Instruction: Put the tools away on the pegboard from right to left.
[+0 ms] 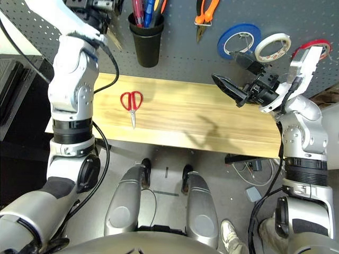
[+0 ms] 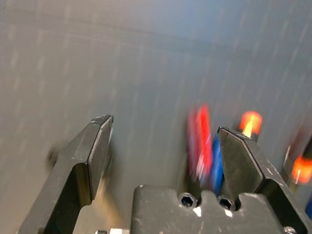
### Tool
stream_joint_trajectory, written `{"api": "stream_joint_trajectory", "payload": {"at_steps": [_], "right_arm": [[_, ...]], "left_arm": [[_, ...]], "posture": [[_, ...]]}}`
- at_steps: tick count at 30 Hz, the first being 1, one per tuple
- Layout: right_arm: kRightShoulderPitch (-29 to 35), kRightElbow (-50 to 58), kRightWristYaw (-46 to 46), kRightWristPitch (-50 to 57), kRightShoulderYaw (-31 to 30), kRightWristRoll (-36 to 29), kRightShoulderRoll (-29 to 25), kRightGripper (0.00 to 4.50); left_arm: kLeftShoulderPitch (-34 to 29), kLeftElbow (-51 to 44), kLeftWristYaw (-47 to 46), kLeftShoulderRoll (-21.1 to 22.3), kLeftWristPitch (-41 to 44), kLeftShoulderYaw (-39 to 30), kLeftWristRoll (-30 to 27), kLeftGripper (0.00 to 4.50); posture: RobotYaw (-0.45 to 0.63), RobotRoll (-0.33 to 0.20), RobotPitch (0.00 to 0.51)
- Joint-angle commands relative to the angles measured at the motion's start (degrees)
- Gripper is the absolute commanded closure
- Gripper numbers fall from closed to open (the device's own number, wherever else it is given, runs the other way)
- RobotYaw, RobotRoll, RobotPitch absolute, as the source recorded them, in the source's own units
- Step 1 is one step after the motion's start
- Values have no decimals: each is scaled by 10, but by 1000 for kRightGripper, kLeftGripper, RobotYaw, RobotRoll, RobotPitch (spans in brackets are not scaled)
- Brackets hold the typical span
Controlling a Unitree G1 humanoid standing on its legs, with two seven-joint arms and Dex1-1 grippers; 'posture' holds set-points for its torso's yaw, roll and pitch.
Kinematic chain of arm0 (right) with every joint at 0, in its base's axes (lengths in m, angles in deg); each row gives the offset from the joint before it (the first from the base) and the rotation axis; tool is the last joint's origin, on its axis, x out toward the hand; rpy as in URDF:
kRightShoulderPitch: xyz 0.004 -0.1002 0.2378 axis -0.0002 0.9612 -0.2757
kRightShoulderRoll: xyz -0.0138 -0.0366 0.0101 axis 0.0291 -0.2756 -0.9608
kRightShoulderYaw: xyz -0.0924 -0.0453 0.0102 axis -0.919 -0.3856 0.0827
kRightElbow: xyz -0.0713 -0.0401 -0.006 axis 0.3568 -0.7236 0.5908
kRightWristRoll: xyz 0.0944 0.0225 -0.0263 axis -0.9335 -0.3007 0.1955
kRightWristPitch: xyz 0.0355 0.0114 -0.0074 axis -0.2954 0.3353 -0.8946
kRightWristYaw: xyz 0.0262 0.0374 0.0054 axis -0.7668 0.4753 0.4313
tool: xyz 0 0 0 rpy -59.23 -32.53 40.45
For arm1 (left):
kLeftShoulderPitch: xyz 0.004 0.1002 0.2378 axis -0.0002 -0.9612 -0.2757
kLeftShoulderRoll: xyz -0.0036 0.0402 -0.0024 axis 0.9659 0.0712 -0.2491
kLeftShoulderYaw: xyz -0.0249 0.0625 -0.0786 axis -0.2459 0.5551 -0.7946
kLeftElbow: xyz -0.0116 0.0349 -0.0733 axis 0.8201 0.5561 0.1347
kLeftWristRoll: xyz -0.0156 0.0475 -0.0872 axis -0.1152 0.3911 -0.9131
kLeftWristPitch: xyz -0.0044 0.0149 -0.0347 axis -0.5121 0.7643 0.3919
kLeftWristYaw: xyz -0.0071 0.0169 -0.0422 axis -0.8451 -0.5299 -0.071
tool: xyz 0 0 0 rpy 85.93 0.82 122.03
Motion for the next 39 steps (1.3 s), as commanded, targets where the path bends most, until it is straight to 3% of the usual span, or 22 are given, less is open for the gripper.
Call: {"api": "stream_joint_trajectory", "payload": {"at_steps": [1, 7, 12, 24, 31, 39], "right_arm": [[22, -2, -3, -1, -39, 41, 3, 0], [21, -25, -56, 19, -117, 137, 12, 0], [4, -59, -108, 31, -166, 196, 46, 0], [-36, -146, -221, 107, -267, 333, 112, 0], [-43, -148, -243, 130, -275, 356, 137, 0], [-21, -113, -243, 145, -266, 359, 126, 0]], "left_arm": [[-56, -46, 2, 5, 32, 21, 13, 21], [-131, -26, 1, -6, 37, 51, 26, 21], [-145, 10, -8, -26, 79, 54, 23, 21], [-111, 244, -57, -45, 41, 7, 34, 21], [-66, 405, -73, -29, -21, -2, 49, 21], [3, 595, -86, -14, -99, -23, 45, 21]], "posture": [[169, 0, 286], [176, 0, 297], [173, 0, 309], [174, 0, 312], [172, 0, 306], [142, 0, 308]]}}
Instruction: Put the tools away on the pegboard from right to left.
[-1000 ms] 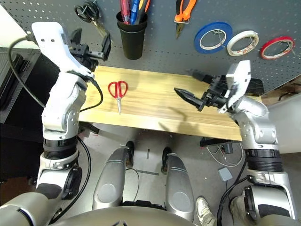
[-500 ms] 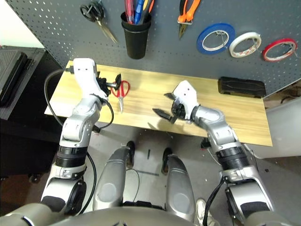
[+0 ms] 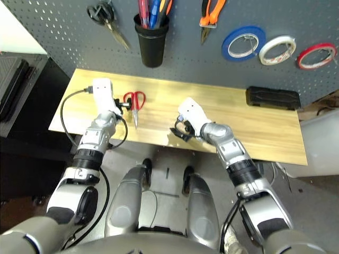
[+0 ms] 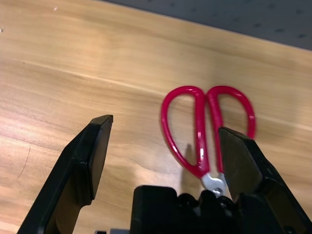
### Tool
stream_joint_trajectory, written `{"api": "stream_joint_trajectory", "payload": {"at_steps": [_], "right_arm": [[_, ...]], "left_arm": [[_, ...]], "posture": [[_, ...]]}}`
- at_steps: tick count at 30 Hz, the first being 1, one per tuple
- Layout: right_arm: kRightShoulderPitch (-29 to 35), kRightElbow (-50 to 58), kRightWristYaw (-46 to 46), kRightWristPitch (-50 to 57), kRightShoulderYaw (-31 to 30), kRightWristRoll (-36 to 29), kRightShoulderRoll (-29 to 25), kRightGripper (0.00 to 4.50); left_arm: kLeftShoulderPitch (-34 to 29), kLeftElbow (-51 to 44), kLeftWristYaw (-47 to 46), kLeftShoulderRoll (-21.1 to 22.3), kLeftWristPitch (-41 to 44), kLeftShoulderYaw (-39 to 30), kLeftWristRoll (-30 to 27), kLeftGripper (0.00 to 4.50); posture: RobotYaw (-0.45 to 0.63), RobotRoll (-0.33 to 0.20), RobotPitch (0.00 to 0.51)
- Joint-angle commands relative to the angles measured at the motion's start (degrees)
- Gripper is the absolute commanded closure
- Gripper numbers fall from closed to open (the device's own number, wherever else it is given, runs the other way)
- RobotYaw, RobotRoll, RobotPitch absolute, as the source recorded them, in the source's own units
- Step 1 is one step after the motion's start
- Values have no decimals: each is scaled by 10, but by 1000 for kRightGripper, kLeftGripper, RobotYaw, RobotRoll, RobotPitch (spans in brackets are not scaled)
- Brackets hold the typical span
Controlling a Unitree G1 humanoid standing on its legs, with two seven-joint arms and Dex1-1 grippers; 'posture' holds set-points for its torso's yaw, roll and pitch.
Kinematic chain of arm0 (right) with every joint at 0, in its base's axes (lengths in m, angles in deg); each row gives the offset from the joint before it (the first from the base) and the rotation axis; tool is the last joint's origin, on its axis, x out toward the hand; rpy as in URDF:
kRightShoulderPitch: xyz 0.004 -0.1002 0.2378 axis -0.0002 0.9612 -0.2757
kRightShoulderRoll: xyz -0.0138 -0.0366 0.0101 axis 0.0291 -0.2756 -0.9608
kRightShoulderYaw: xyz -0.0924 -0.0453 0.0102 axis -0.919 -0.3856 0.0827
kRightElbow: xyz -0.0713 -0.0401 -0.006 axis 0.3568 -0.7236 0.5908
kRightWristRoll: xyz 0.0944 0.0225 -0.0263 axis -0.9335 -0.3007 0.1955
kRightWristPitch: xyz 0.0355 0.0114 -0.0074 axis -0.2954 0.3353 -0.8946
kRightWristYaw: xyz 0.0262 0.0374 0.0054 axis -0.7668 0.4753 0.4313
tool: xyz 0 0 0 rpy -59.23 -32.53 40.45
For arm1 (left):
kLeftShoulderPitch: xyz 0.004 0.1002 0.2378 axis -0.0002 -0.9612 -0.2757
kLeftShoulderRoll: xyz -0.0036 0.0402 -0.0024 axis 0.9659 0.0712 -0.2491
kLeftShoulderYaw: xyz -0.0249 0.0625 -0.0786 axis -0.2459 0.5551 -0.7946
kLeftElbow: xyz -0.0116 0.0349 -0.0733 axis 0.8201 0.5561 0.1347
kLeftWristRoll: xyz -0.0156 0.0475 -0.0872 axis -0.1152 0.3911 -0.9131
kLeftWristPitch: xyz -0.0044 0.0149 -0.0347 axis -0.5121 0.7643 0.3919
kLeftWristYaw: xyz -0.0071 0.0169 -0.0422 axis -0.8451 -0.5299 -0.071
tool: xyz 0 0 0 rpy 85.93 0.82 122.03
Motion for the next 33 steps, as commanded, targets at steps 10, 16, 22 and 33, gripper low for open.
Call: {"api": "stream_joint_trajectory", "payload": {"at_steps": [10, 16, 22, 33], "right_arm": [[40, 74, 3, 20, 12, -10, -16, 0], [40, 91, 14, 24, 18, -15, -31, 0], [35, 96, 20, 25, 21, -20, -36, 0], [24, 65, 50, -45, 42, -42, -45, 0]], "left_arm": [[76, 236, -4, 5, -97, -11, 4, 21], [88, 286, -9, 1, -96, -21, -3, 1325], [83, 298, -12, -5, -105, -29, -5, 3643], [42, 193, 3, -26, -134, -49, -34, 4455]], "posture": [[99, 0, 300], [89, 0, 295], [93, 0, 290], [134, 0, 286]]}}
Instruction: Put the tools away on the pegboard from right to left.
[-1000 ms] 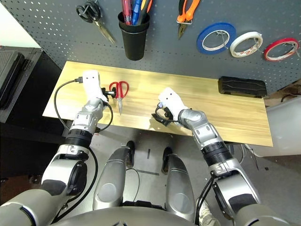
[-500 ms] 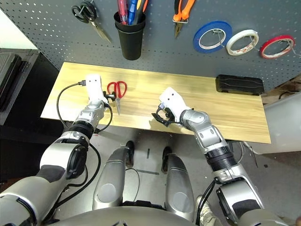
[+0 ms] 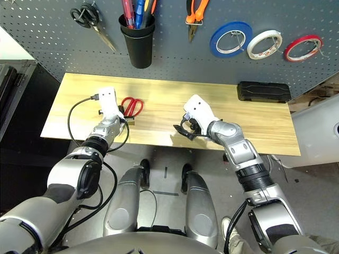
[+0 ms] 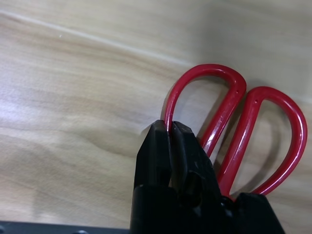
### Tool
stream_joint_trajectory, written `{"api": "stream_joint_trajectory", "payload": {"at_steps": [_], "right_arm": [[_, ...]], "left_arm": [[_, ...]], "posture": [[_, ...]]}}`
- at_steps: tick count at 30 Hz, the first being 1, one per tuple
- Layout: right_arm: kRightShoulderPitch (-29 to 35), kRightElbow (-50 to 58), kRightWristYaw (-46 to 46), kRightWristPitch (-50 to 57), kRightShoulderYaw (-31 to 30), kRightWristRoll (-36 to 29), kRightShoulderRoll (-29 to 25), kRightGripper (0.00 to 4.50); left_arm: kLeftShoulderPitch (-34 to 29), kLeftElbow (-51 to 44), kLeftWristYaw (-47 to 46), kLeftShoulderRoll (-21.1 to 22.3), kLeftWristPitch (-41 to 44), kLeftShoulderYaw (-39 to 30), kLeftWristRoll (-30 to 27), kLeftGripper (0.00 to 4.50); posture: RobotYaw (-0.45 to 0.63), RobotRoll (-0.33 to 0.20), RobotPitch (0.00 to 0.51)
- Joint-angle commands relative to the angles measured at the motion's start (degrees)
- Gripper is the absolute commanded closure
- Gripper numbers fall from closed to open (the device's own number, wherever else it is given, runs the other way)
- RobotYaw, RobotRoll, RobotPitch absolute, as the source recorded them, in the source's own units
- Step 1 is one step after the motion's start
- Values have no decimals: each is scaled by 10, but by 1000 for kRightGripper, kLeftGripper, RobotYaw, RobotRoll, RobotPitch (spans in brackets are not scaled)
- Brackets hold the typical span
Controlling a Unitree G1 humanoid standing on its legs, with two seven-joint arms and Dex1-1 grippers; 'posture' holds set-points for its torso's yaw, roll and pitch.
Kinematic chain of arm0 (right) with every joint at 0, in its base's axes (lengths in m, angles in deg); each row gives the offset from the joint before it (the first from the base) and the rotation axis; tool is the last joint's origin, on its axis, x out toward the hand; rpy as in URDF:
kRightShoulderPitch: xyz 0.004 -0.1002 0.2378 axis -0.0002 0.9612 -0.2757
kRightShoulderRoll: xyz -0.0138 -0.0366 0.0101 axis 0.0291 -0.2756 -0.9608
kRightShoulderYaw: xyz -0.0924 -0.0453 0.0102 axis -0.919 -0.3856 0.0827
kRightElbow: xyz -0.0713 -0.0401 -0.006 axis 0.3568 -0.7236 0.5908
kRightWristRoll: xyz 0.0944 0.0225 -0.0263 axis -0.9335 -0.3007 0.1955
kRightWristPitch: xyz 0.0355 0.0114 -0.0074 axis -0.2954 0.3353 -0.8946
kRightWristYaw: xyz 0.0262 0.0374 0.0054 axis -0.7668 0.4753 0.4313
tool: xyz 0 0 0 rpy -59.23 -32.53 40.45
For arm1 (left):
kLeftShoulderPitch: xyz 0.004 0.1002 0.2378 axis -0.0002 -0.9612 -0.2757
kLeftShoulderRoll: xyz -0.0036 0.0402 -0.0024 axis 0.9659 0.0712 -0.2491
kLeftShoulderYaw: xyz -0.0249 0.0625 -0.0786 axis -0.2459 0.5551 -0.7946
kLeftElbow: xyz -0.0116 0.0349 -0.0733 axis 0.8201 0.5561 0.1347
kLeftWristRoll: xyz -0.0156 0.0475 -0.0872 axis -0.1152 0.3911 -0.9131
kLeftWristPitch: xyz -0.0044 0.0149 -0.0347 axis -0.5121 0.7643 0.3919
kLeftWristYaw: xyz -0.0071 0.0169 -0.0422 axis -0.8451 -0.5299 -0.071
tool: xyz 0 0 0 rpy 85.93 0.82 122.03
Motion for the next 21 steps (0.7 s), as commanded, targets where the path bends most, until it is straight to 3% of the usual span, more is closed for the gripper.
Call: {"api": "stream_joint_trajectory", "payload": {"at_steps": [1, 7, 14, 21], "right_arm": [[4, -24, 19, -36, 14, -15, -8, 0], [0, -68, 80, -171, 53, -66, -5, 0], [-10, -111, 147, -264, 103, -135, -7, 0], [-18, -131, 210, -294, 155, -201, -23, 0]], "left_arm": [[-39, -64, 5, -11, 5, -3, -11, 4455], [-151, -311, 64, -34, 51, 8, -54, 4455], [-266, -563, 112, -32, 124, 19, -101, 4455], [-302, -734, 131, -11, 204, 17, -153, 4455]], "posture": [[141, 0, 286], [179, 0, 281], [230, 0, 280], [286, 0, 269]]}}
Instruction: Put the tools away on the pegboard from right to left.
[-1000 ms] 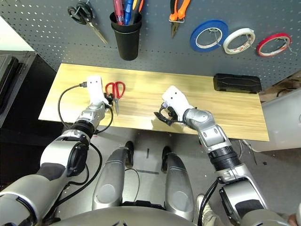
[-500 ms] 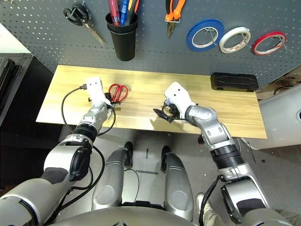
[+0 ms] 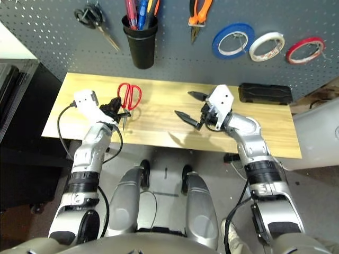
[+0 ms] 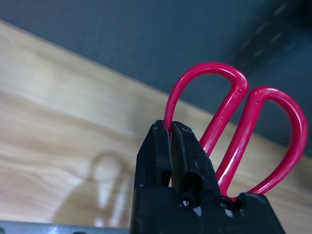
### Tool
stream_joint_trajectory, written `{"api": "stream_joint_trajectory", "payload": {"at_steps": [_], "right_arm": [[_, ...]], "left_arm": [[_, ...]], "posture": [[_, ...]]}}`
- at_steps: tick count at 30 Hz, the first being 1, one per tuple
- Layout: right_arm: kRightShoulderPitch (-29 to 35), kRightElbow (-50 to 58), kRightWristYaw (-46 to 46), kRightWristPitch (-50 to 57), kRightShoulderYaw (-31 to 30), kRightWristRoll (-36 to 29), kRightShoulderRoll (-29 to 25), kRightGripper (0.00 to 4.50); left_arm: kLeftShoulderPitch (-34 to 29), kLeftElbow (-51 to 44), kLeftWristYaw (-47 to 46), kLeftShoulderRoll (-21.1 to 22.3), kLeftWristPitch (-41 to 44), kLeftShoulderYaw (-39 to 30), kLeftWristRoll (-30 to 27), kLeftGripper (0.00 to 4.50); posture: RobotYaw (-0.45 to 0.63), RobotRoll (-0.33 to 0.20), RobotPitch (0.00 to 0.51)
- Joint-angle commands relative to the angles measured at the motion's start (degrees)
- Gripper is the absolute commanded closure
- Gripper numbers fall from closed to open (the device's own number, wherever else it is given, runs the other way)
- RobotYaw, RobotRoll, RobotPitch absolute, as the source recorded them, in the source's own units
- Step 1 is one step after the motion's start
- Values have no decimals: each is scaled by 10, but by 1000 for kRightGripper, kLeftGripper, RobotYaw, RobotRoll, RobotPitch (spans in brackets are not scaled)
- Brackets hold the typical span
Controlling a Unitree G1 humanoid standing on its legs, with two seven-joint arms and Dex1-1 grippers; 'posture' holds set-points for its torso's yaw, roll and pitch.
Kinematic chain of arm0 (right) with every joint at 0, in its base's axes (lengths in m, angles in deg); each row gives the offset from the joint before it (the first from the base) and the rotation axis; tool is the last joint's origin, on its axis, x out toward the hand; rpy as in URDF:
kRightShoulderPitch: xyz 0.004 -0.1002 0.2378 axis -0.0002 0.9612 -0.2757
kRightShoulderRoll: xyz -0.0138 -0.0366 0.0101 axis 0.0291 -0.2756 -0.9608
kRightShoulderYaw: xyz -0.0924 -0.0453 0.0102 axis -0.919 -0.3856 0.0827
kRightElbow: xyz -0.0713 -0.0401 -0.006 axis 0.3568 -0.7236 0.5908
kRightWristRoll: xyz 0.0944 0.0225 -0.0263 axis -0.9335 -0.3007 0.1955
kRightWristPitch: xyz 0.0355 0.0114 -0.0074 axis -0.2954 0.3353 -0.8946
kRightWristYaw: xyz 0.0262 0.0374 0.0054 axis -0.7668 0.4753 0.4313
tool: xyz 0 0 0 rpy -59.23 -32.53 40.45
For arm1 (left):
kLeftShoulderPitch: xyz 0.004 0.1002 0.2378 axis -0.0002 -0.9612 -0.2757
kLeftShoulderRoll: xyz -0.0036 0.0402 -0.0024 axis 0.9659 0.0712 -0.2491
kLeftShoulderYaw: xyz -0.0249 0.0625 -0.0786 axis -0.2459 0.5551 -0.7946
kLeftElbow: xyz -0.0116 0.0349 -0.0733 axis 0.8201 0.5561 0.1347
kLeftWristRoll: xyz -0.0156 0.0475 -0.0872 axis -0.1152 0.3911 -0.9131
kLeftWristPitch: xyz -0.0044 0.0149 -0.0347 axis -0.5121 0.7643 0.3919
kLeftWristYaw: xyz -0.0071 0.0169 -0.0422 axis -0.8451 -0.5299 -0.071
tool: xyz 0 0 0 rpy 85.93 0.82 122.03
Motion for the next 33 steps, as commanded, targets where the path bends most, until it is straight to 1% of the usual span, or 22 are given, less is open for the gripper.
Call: {"api": "stream_joint_trajectory", "payload": {"at_steps": [1, 7, 13, 20, 24, 33], "right_arm": [[3, -10, 31, -9, 29, -36, -13, 0], [2, -3, 54, 1, 56, -66, -25, 0], [4, 16, 67, 14, 78, -100, -30, 0], [-5, 26, 72, 42, 101, -131, -51, 0], [-1, 34, 90, 60, 119, -152, -74, 0], [-30, 68, 88, 121, 158, -194, -120, 0]], "left_arm": [[-8, -74, 6, 11, 45, 1, -28, 4455], [23, -151, -10, 36, 105, -22, -62, 4455], [84, -177, -28, 54, 134, -53, -93, 4455], [158, -172, -55, 65, 153, -95, -136, 4455], [167, -153, -56, 73, 144, -107, -139, 4455], [201, -98, -51, 91, 127, -121, -136, 4455]], "posture": [[290, 0, 267], [303, 0, 250], [303, 0, 241], [281, 0, 243], [259, 0, 243], [213, 0, 238]]}}
